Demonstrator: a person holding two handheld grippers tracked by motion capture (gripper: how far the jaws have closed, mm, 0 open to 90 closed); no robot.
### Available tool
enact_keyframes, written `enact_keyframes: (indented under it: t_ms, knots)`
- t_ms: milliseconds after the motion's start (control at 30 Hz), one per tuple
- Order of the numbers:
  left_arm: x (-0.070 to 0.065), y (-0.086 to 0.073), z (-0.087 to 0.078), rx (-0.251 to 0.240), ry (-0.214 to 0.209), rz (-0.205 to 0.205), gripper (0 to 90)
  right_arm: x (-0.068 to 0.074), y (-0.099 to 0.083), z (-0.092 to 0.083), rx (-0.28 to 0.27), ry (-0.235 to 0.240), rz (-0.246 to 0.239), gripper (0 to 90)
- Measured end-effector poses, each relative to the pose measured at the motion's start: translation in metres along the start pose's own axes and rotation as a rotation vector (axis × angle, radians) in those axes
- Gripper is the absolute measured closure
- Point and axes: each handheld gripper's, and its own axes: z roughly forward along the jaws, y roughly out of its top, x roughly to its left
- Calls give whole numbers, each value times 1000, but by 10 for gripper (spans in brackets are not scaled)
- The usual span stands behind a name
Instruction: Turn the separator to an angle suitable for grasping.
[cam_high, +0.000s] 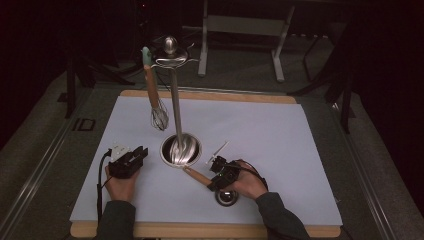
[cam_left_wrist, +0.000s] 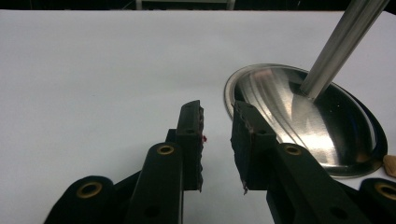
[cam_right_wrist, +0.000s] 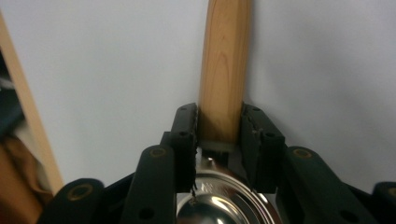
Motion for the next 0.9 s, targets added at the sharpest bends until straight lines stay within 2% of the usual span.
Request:
enact_keyframes:
  t_ms: [100, 233, 367, 433, 533, 600, 733, 900]
  knots:
    - [0, 0, 0, 0, 1, -1, 731, -1, 7, 1, 45, 9, 17, 662]
    - [0, 0, 0, 1, 2, 2, 731, 2, 13, 2, 96, -24, 19, 688]
    - [-1, 0, 0, 1, 1, 4, 731, 4, 14, 3, 103, -41, 27, 698]
    - [0, 0, 0, 1, 1, 1, 731, 4, 14, 2, 96, -38, 39, 701]
    - [0, 0, 0, 1, 1, 1, 731, -1, 10, 1, 63, 1, 70, 705]
    - [-1, 0, 0, 1, 1, 1, 731, -3, 8, 0, 53, 9, 77, 705]
    - [-1, 0, 0, 2, 3, 4, 731, -3, 6, -3, 32, -11, 68, 707]
    - [-1, 0, 0, 3, 2, 6, 731, -2, 4, -10, -19, -20, 70, 708]
